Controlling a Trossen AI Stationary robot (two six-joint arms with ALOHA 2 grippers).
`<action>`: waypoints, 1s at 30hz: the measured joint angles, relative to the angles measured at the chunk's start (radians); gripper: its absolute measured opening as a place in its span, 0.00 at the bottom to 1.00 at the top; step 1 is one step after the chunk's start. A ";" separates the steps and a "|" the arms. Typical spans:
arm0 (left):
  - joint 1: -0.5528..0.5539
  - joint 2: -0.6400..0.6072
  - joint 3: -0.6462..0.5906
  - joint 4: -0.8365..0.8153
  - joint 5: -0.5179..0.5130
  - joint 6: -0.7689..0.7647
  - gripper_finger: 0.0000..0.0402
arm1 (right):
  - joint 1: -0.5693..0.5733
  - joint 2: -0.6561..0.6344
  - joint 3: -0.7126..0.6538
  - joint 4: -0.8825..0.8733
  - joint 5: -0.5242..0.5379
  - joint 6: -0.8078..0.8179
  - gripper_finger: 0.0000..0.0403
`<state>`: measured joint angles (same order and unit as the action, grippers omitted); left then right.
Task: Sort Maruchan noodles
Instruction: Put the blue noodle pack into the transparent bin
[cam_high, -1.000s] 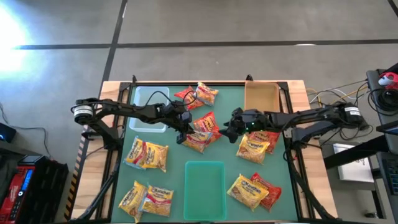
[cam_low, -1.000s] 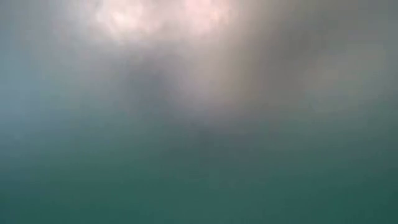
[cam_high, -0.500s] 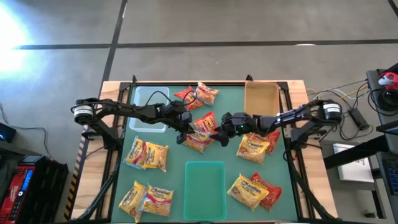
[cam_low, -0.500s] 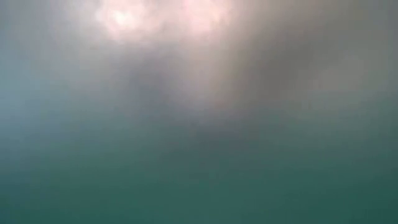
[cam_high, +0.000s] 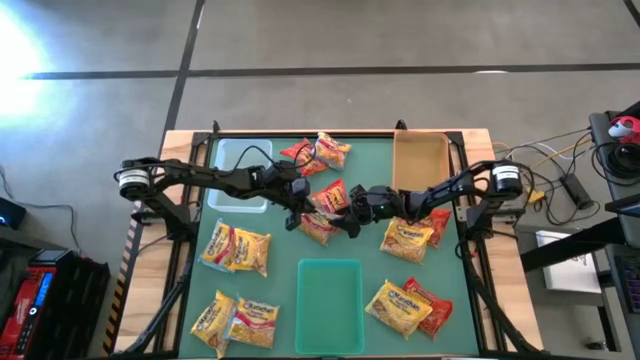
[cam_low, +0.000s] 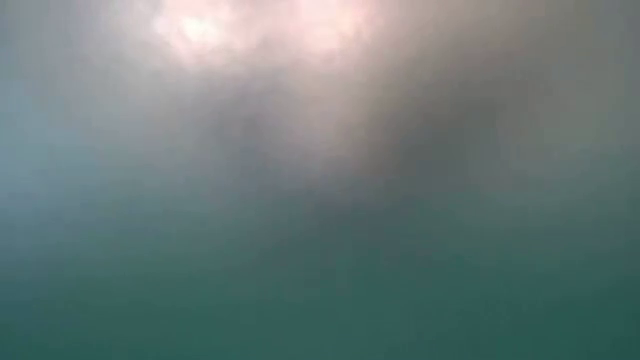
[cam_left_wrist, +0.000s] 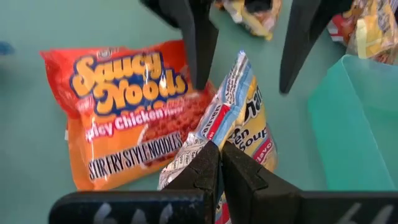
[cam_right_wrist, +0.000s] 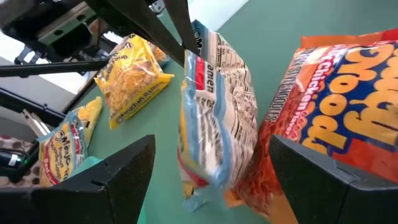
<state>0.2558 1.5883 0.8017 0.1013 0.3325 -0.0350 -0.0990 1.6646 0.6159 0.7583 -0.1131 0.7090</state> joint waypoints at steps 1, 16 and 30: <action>0.000 0.000 0.000 0.008 0.000 0.000 0.00 | 0.000 0.009 0.000 0.019 0.000 0.005 0.75; 0.000 0.000 0.000 0.040 0.000 0.000 0.00 | 0.003 0.068 0.014 0.069 0.002 0.005 0.70; 0.000 0.000 0.000 0.048 0.000 -0.011 0.00 | 0.009 0.090 0.068 0.044 -0.019 -0.040 0.42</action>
<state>0.2558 1.5883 0.8017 0.1497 0.3321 -0.0460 -0.0898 1.7542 0.6838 0.8020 -0.1318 0.6689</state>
